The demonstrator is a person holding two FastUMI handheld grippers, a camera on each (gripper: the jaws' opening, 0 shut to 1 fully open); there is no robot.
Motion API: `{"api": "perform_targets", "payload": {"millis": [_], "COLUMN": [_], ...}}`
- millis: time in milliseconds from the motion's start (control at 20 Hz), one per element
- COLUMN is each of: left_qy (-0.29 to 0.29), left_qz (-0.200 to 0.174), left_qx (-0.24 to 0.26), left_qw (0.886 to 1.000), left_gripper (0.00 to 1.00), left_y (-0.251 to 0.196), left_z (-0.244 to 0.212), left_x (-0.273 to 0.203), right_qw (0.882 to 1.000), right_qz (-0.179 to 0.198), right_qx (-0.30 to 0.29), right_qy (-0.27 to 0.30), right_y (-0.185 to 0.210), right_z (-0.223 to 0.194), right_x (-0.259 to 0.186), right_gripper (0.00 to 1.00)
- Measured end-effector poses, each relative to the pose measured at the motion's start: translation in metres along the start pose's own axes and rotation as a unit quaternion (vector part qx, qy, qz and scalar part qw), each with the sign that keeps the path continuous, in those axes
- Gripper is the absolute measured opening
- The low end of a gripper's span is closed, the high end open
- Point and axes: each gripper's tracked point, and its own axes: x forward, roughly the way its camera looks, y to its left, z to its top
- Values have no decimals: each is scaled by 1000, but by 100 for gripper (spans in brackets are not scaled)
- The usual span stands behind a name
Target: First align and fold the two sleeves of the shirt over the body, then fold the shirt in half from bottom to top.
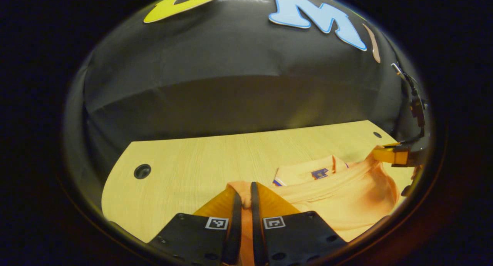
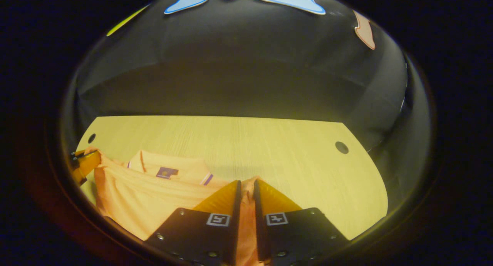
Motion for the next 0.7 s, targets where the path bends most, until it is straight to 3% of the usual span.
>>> {"api": "perform_targets", "payload": {"millis": [150,200,250,300,350,450,500,700], "left_qy": [1,-3,-10,-18,-25,-46,-55,-95], "left_qz": [2,3,5,4,7,7,9,17], "left_qx": [-16,-18,-17,-14,-11,-3,2,5], "left_qw": [1000,1000,1000,1000,1000,999,998,995], "left_gripper": [23,39,46,51,58,74,78,93], "left_y": [-3,-3,-4,-6,-9,-17,-20,-37], "left_z": [0,4,7,11,15,28,33,55], "left_x": [-13,-19,-27,-34,-45,-66,-77,-128], "right_qw": [1000,1000,999,999,999,998,997,992], "right_qz": [5,8,13,18,22,30,36,44], "right_qx": [-13,-14,-14,-13,-14,-17,-18,-32], "right_qy": [-14,-20,-28,-34,-41,-59,-68,-111], "right_y": [-1,0,1,2,2,3,3,-5], "right_z": [5,7,9,11,12,17,18,26], "right_x": [-14,-21,-29,-37,-46,-66,-78,-129], "right_gripper": [38,46,48,61,66,71,86,95]}}
